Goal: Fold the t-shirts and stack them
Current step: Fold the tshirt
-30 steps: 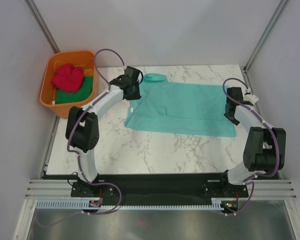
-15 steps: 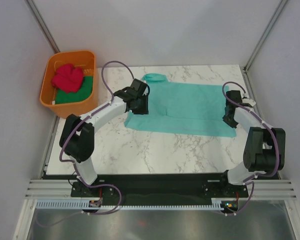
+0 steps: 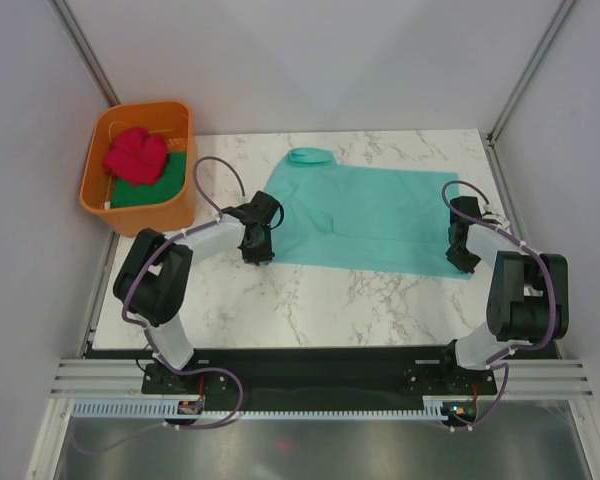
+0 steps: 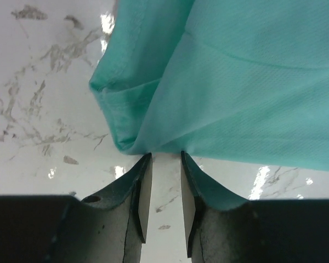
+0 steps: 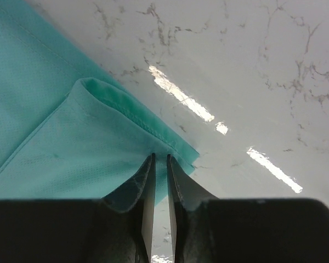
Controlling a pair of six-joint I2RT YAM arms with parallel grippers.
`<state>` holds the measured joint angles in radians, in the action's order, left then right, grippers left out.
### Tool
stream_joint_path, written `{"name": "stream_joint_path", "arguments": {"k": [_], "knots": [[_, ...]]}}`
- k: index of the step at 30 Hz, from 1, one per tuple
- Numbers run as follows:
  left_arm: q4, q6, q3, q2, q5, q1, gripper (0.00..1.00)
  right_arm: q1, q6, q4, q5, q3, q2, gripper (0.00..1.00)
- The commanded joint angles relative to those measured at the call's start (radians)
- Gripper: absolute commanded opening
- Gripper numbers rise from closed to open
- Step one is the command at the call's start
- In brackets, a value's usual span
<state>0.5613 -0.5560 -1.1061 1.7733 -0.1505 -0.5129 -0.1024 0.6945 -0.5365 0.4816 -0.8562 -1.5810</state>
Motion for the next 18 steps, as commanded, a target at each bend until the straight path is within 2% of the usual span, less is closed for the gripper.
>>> {"name": "stream_joint_path", "arguments": {"k": [1,6,8,11,14,18], "knots": [[0.005,-0.056,0.077,-0.066,-0.06,0.001,0.35,-0.005,0.011,-0.025,0.051,0.031,0.021,0.22],[0.008,-0.084,0.158,-0.17,-0.031,0.002,0.34,-0.005,0.02,-0.025,0.025,0.08,0.055,0.22],[0.009,-0.103,0.207,-0.276,-0.001,0.001,0.34,-0.005,0.014,-0.039,0.02,0.097,0.11,0.22],[0.006,-0.102,0.221,-0.394,0.035,0.001,0.4,-0.005,-0.001,-0.078,-0.006,0.077,0.185,0.26],[-0.001,-0.052,0.161,-0.388,0.077,0.014,0.56,-0.005,-0.019,-0.098,-0.08,0.028,0.249,0.31],[-0.031,-0.004,0.089,-0.295,0.178,0.088,0.6,-0.005,-0.036,-0.129,-0.143,-0.05,0.3,0.34]]}}
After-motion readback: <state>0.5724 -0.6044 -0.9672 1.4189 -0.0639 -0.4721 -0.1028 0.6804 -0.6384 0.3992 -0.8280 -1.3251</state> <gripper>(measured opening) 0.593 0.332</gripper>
